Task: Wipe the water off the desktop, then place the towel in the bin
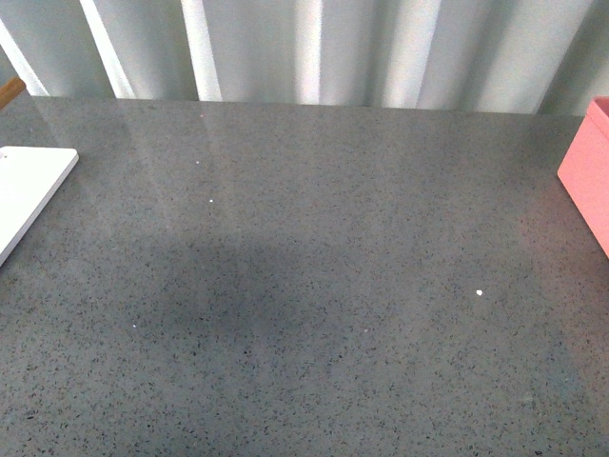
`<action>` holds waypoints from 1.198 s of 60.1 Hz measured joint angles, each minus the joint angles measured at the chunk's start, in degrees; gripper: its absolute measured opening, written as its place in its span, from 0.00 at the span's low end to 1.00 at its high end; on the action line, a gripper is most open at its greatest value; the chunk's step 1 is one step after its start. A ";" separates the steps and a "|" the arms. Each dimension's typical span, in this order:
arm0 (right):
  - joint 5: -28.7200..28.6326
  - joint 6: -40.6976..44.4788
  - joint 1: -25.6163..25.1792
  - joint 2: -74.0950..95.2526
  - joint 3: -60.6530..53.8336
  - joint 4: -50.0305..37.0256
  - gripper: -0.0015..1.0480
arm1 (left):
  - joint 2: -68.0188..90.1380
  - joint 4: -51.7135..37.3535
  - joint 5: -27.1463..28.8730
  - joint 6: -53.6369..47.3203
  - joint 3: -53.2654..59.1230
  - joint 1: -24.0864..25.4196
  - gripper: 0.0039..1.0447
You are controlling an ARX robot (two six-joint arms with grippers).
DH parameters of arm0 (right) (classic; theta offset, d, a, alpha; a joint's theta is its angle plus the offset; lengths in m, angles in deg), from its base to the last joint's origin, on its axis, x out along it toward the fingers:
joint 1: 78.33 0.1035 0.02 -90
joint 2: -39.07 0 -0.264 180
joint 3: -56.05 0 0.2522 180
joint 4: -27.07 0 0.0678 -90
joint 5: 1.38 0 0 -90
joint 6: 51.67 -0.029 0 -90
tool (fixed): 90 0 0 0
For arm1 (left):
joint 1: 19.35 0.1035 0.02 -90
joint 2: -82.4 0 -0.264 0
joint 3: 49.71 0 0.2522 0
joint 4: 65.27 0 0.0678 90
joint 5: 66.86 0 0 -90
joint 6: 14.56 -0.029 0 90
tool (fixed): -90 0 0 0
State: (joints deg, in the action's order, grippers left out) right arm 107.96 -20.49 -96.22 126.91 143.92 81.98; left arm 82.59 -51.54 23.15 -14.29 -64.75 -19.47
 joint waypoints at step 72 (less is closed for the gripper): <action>-32.92 -21.31 -0.39 -6.78 -27.08 -55.39 0.68 | 0.00 0.00 -0.04 -0.02 0.00 0.00 0.94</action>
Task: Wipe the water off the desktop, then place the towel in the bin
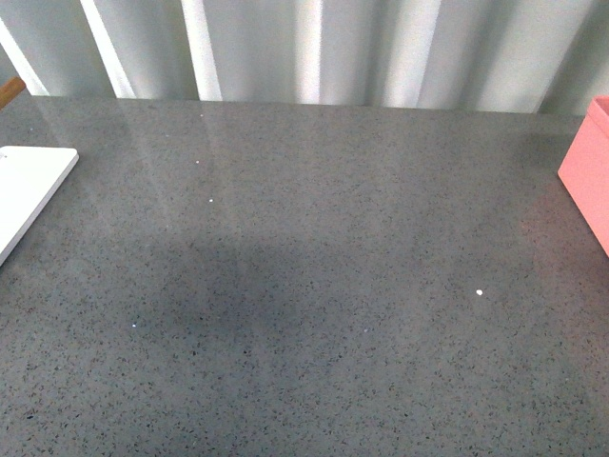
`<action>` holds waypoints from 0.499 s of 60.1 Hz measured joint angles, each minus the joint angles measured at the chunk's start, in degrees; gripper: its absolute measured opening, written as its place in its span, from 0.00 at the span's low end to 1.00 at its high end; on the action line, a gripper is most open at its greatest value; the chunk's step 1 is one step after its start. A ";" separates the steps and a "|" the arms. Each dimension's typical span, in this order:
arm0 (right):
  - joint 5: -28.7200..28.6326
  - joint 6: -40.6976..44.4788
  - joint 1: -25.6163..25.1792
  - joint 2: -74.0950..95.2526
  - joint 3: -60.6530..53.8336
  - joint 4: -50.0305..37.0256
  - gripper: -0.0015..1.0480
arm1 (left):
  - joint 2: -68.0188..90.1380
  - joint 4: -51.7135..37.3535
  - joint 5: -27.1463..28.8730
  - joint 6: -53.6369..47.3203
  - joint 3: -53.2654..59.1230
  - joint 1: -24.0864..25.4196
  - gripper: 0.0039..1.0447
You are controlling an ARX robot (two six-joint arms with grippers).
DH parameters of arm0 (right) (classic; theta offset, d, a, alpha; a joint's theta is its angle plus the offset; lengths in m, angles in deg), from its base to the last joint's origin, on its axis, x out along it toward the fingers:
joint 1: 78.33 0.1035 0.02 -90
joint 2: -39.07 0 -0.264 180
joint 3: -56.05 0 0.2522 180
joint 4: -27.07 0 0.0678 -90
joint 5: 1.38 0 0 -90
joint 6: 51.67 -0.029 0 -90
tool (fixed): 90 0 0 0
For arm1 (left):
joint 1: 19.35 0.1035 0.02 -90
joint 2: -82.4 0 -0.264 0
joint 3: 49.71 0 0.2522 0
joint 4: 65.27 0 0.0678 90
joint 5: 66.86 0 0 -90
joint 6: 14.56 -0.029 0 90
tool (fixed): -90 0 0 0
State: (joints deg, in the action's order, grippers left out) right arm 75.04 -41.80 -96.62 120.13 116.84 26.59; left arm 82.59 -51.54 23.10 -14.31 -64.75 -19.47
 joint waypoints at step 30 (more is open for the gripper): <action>6.03 -8.66 11.06 -23.32 -34.45 -30.51 0.03 | 0.00 0.00 0.04 0.00 0.00 0.00 0.94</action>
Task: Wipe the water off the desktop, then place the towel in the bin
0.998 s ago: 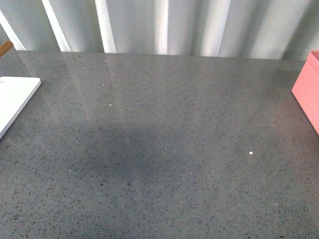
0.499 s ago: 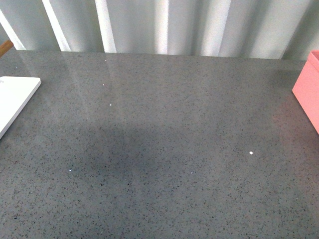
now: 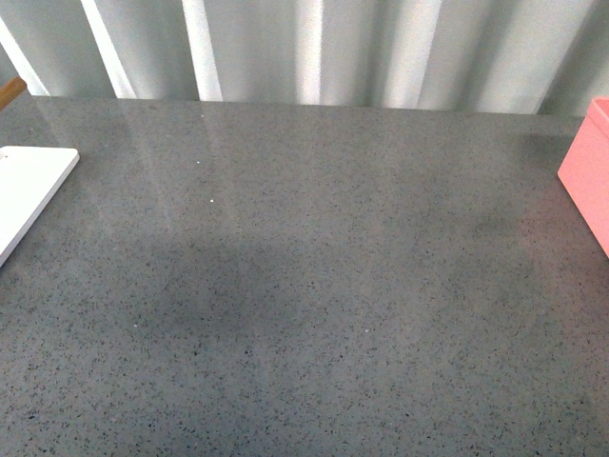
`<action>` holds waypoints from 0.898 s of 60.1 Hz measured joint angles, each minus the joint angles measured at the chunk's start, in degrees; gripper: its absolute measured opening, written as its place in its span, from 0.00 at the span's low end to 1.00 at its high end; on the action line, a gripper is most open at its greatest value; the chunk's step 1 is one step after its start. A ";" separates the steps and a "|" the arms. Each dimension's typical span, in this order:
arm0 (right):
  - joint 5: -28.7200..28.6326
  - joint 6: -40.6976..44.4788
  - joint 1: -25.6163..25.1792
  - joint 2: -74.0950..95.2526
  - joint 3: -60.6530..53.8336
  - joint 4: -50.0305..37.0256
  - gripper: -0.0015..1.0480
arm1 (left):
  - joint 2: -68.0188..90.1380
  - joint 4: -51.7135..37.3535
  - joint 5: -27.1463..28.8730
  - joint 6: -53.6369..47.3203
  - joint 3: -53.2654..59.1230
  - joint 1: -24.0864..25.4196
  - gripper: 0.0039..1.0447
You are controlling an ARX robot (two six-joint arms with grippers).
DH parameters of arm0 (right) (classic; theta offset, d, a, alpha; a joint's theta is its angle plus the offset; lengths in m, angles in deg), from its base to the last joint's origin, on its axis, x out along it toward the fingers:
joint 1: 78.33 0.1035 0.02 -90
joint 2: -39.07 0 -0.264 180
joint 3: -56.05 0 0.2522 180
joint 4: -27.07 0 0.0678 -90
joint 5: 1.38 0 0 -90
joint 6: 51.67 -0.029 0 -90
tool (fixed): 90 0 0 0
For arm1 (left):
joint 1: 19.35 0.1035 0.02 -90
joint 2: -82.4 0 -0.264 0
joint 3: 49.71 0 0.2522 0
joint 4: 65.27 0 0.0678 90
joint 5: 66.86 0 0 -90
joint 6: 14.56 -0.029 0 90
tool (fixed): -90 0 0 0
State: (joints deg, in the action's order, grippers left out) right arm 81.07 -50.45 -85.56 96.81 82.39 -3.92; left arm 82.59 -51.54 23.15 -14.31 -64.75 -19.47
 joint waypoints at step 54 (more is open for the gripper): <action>7.10 -0.17 7.06 -32.87 -11.19 20.04 0.03 | 0.00 0.00 0.00 0.00 0.00 0.00 0.94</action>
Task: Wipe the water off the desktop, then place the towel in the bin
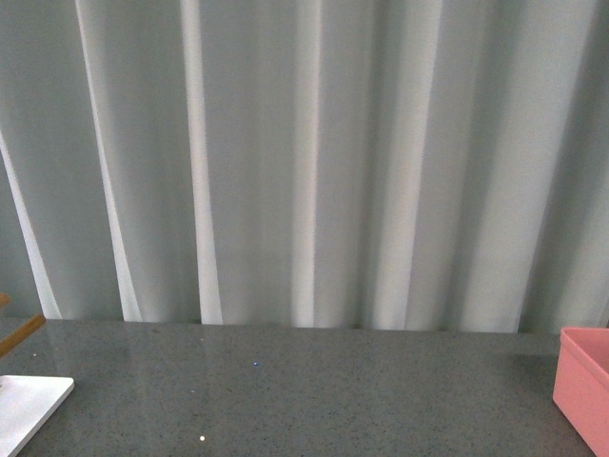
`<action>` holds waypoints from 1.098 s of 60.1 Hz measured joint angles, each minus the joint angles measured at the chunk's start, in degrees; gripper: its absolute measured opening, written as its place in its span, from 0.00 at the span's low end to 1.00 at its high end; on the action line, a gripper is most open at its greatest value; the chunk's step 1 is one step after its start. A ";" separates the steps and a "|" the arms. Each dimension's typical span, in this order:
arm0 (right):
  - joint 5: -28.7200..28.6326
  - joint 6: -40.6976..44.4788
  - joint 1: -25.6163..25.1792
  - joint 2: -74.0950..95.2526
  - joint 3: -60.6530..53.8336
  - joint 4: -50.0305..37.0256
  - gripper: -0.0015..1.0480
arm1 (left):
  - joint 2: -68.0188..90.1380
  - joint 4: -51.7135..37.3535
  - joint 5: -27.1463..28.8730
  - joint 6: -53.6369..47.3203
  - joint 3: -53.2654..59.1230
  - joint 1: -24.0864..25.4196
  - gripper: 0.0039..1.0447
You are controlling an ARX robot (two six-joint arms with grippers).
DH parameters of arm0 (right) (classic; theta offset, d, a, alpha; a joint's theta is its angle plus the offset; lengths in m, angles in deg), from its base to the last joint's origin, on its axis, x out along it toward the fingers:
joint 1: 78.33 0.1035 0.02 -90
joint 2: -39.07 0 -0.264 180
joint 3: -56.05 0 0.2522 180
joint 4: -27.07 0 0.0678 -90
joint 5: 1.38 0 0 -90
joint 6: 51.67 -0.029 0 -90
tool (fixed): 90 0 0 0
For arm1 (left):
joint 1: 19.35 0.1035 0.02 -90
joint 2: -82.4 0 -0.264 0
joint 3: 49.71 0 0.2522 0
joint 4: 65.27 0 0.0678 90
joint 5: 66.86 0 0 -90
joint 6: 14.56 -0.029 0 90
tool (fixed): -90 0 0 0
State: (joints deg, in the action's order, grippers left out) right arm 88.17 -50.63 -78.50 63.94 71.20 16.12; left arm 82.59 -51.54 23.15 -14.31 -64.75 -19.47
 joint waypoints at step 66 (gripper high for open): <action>0.22 -0.44 0.00 -24.61 -0.04 24.68 0.23 | -0.07 0.00 -0.02 0.02 0.00 0.00 0.94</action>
State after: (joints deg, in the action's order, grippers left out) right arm 88.39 -51.07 -78.50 39.33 71.16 40.80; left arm 82.52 -51.54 23.13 -14.29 -64.75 -19.47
